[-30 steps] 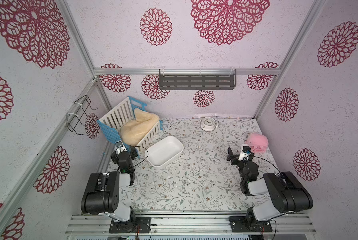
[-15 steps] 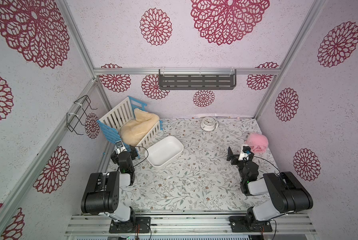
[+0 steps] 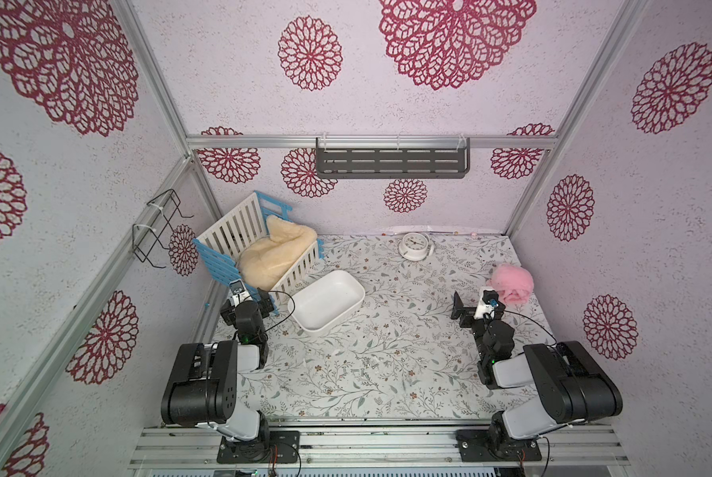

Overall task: Put the screws on the desktop into the storage box
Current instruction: Adjust the storage box at the center of the board.

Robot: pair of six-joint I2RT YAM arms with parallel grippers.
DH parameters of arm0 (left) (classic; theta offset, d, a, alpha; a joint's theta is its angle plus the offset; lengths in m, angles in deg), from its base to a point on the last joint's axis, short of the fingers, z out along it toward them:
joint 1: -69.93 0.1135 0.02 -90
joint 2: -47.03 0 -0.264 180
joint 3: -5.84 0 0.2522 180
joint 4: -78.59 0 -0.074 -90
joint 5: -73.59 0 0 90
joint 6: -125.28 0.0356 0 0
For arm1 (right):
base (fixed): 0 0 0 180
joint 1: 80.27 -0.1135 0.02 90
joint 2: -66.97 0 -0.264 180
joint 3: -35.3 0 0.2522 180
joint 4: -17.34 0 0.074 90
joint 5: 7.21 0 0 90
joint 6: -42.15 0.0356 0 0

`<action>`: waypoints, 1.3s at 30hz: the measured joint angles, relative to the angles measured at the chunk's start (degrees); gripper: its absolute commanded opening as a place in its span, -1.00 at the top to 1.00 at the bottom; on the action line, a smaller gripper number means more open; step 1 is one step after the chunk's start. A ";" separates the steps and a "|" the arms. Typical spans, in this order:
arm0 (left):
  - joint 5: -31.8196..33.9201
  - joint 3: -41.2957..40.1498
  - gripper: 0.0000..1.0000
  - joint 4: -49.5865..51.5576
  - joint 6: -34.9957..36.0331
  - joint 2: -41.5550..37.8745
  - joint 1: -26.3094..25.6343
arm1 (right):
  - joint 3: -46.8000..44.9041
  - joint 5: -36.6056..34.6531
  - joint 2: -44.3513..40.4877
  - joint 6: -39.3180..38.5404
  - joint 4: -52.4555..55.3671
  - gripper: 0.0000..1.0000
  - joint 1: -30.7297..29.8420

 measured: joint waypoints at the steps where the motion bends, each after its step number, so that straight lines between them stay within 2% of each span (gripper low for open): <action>1: 0.09 0.00 -0.95 0.02 0.00 0.00 -0.02 | 0.00 0.00 0.00 0.00 -0.02 -0.98 0.00; 8: 1.27 0.00 -0.98 0.26 0.02 0.00 -0.20 | 0.02 -0.39 -0.17 0.02 0.31 -0.98 0.00; 11: 3.98 0.42 -0.97 2.03 0.59 -0.68 -1.55 | 2.67 -2.86 -4.70 0.57 10.32 -0.98 -0.11; 14: 7.67 4.02 -0.90 10.29 2.54 -4.96 -5.07 | 11.54 -5.97 -11.39 2.99 25.33 -0.98 -0.26; 17: 9.09 11.21 -0.84 22.10 3.23 -13.42 -7.98 | 20.72 -8.48 -15.61 5.07 37.53 -0.98 -1.62; 20: 9.81 21.16 -0.81 35.69 1.14 -21.97 -8.52 | 25.35 -12.07 -18.82 7.04 47.65 -0.98 -6.27; 23: 9.60 29.77 -0.80 48.92 -2.45 -27.50 -8.52 | 27.98 -12.07 -20.76 11.89 59.71 -0.98 -11.08; 27: 6.25 37.57 -0.74 67.63 -9.09 -29.20 -8.52 | 32.41 -11.54 -20.63 18.14 74.58 -0.98 -15.34; 31: -0.44 40.52 -0.73 82.75 -15.02 -25.75 -8.55 | 35.47 -12.02 -20.72 22.71 84.80 -0.98 -19.76; 34: -5.68 40.92 -0.71 90.73 -18.64 -20.81 -8.76 | 35.58 -11.89 -22.18 24.68 90.07 -0.98 -21.90; 39: -14.19 40.57 -0.63 97.90 -25.00 -14.58 -9.53 | 35.15 -11.56 -27.47 26.14 96.96 -0.98 -22.03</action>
